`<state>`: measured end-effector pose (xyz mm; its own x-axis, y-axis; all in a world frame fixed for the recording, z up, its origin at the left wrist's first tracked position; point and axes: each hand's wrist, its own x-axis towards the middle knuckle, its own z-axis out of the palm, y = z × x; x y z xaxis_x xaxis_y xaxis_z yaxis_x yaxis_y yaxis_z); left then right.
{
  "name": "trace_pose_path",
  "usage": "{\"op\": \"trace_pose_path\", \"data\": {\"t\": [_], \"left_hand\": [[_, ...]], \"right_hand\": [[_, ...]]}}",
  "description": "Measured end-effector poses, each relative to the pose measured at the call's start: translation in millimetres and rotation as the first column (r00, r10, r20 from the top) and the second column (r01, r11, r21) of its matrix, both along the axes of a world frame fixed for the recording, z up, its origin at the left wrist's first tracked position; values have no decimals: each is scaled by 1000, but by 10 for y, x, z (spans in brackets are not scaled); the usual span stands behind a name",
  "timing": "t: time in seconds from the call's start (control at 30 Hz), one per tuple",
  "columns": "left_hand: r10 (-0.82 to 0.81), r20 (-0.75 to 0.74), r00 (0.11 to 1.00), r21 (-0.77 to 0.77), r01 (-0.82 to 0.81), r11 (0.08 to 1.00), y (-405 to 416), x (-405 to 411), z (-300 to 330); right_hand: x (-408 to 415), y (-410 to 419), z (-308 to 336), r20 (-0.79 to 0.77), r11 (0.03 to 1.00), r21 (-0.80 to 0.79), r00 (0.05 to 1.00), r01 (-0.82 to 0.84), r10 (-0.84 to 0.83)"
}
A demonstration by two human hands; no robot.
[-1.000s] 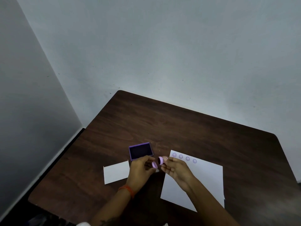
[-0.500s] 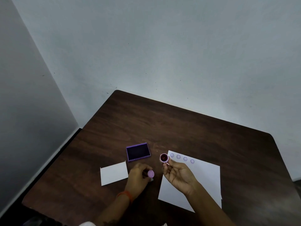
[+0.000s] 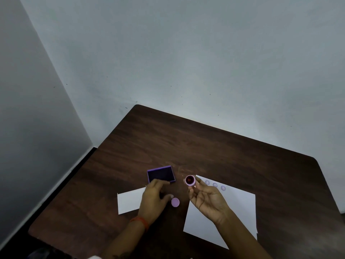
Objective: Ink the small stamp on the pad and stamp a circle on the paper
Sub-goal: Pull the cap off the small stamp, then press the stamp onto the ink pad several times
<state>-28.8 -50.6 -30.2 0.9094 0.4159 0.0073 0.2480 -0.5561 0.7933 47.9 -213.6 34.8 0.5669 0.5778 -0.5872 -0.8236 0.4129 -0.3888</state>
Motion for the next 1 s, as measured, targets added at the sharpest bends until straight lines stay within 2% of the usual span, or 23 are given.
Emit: {"op": "trace_pose_path", "data": {"t": [0.17,0.37,0.43,0.5,0.57,0.63,0.67,0.73,0.8,0.9,0.93,1.0], "left_hand": [[124,59,990,173,-133,976,309,16,48],[39,-109,993,164,-20,986,518,51,-82],[9,-134,991,146,11,989,543,67,-124],[-4,-142,990,120,22,993,547,84,-147],[-5,-136,991,87,16,996,548,96,-166],[-1,-114,993,71,10,997,551,101,-185],[3,-102,995,66,4,998,557,101,-196],[9,-86,996,50,-5,999,580,101,-212],[6,-76,997,37,-4,999,600,97,-226],[14,-48,999,29,-13,999,617,90,-258],[19,-40,999,29,-18,999,619,88,-266],[24,-33,999,31,-23,999,617,86,-276]], "right_hand": [[43,51,-25,33,1000,16,999,-8,7],[123,144,-40,80,999,-4,996,-49,49],[156,241,-24,138,994,-81,987,-73,84],[185,384,-9,280,962,-250,943,-108,178],[192,554,-23,446,866,-492,828,-89,339],[186,714,-91,574,718,-695,628,36,525],[185,792,-132,615,655,-746,502,119,609],[183,940,-221,646,601,-763,256,238,719],[195,1058,-309,608,575,-773,55,268,792],[229,1138,-446,460,496,-830,-190,254,867],[240,1138,-476,404,465,-846,-256,261,878],[258,1121,-498,342,438,-852,-327,288,881]]}}
